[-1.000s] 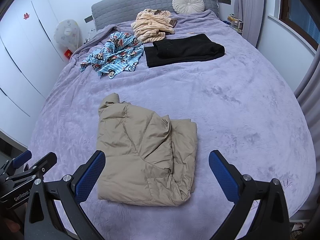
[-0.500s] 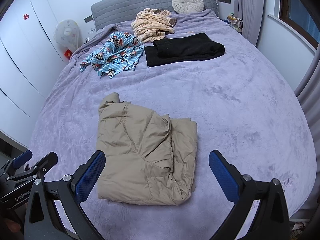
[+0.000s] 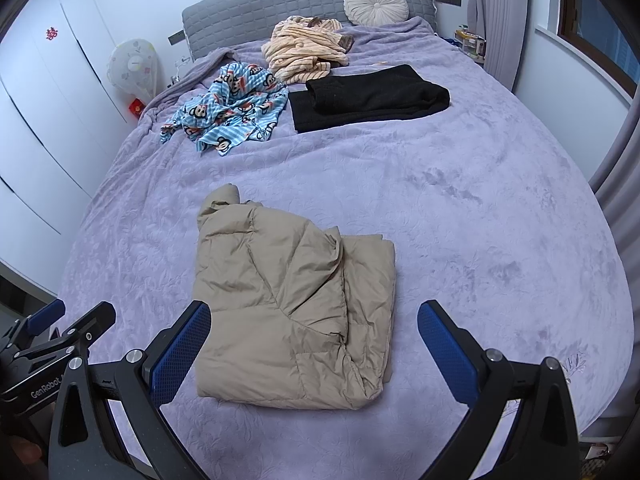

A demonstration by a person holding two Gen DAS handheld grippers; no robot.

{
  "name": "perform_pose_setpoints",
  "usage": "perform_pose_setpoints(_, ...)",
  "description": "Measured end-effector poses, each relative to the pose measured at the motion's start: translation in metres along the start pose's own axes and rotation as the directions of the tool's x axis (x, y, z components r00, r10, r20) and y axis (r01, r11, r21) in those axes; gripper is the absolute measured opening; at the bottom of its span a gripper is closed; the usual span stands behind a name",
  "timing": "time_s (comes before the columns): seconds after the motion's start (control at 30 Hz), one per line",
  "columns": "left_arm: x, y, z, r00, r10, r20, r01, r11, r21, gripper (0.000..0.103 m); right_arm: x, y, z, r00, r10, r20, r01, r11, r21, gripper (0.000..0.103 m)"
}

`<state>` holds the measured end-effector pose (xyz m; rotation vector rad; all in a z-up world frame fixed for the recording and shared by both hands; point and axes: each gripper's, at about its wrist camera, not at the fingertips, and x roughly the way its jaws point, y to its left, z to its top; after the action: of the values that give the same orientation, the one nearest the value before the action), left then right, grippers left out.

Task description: Fold large clothes

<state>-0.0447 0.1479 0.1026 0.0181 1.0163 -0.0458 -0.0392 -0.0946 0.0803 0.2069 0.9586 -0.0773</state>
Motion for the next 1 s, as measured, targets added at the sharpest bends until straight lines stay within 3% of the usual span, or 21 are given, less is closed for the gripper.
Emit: perform_pose_setpoints(1.0,0.0002,0.0007,0.0011,1.000,0.004,0.001,-0.004,1.000,0.005,0.103,-0.0008,0.0011,-0.0006,1.000,0.001,-0.001,-0.001,1.000,0.000,0.103)
